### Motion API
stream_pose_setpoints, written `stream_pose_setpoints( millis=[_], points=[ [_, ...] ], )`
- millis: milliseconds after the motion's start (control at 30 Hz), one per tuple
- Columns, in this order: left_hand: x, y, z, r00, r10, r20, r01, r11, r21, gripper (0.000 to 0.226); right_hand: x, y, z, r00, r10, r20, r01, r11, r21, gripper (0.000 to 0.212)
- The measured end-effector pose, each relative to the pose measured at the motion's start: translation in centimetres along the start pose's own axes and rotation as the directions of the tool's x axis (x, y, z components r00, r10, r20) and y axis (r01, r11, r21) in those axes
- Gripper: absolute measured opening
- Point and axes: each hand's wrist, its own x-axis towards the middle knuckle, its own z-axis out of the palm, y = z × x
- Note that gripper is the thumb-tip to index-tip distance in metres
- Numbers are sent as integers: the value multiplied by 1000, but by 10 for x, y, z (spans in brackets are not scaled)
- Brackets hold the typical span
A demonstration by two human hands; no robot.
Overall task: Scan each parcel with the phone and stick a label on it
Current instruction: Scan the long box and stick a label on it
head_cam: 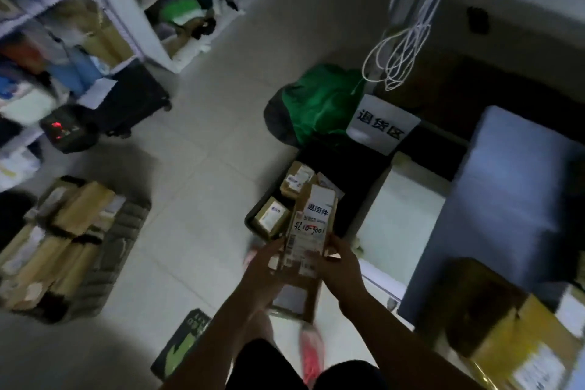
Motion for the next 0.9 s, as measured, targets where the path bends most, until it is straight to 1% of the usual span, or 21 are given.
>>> stream_pose_setpoints(
  millis=[67, 167, 267, 300, 367, 500, 567, 633, 700, 800, 867, 900],
  points=[
    [49, 8, -7, 995, 5, 104, -10, 999, 46, 63, 36, -3, 1, 997, 53, -63, -52, 998, 21, 45],
    [133, 6, -16, 963, 47, 267, -102, 975, 198, 63, 95, -1, 9, 982, 82, -168, -77, 996, 35, 47],
    [217, -10, -19, 910, 118, 397, -259, 910, 323, 65, 157, 13, 17, 962, 120, -247, -102, 991, 83, 50],
    [244, -16, -18, 893, 124, 433, -295, 888, 353, 66, 180, 20, 18, 952, 140, -272, -118, 988, 96, 52],
    [302, -32, -12, 870, 106, 481, -323, 860, 395, 67, 232, 39, 21, 932, 165, -322, -136, 985, 110, 53],
    [410, -71, 10, 882, 68, 466, -324, 806, 496, 68, 342, 80, 19, 908, 161, -386, -128, 986, 110, 58],
    [456, -89, 24, 889, 70, 453, -315, 811, 493, 68, 394, 101, 12, 900, 174, -400, -136, 983, 122, 57],
    [500, -112, 42, 892, 65, 448, -310, 809, 499, 72, 443, 124, 4, 889, 183, -419, -148, 982, 116, 63],
    [536, -137, 60, 904, 63, 422, -304, 789, 533, 70, 483, 149, -6, 890, 184, -416, -153, 982, 106, 67],
    [569, -168, 81, 932, 96, 350, -308, 718, 623, 61, 522, 185, -13, 892, 170, -418, -139, 985, 105, 59],
    [583, -185, 97, 938, 150, 312, -334, 630, 701, 45, 538, 205, -11, 891, 195, -410, -153, 979, 133, 53],
    [587, -190, 103, 932, 192, 308, -361, 566, 741, 40, 543, 212, -9, 888, 212, -408, -165, 975, 149, 55]
  ],
)
